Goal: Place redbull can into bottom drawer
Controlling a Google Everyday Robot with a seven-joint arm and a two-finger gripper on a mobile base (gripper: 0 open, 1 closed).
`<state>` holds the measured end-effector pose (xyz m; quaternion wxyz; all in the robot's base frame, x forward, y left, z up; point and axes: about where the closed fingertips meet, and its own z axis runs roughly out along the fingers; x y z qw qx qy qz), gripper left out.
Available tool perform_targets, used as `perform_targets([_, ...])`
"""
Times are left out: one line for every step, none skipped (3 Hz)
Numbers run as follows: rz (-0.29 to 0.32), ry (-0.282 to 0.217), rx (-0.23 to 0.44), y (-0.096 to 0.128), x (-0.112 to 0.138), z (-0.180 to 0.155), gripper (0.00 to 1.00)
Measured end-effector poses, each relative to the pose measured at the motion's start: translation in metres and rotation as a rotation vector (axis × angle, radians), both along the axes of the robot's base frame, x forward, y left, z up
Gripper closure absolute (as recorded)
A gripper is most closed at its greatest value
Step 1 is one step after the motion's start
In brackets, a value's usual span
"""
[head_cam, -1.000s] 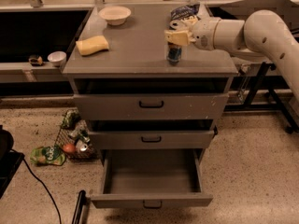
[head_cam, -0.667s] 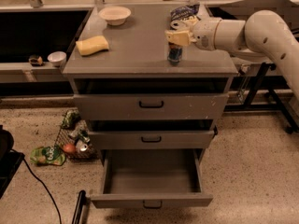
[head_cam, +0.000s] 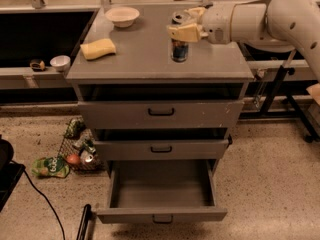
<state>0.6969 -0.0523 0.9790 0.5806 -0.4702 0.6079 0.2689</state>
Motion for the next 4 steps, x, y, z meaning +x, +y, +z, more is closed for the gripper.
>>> perform_targets([0.054,0.015,-0.002,0.012,-0.044,0.014,1.00])
perform_targets([0.050,0.154,-0.035,0.019,-0.079,-0.039,1.00])
perform_targets([0.050,0.154,-0.035,0.019,-0.079,-0.039,1.00])
perform_targets([0.056,0.180,-0.094,0.027,-0.092,-0.069,1.00])
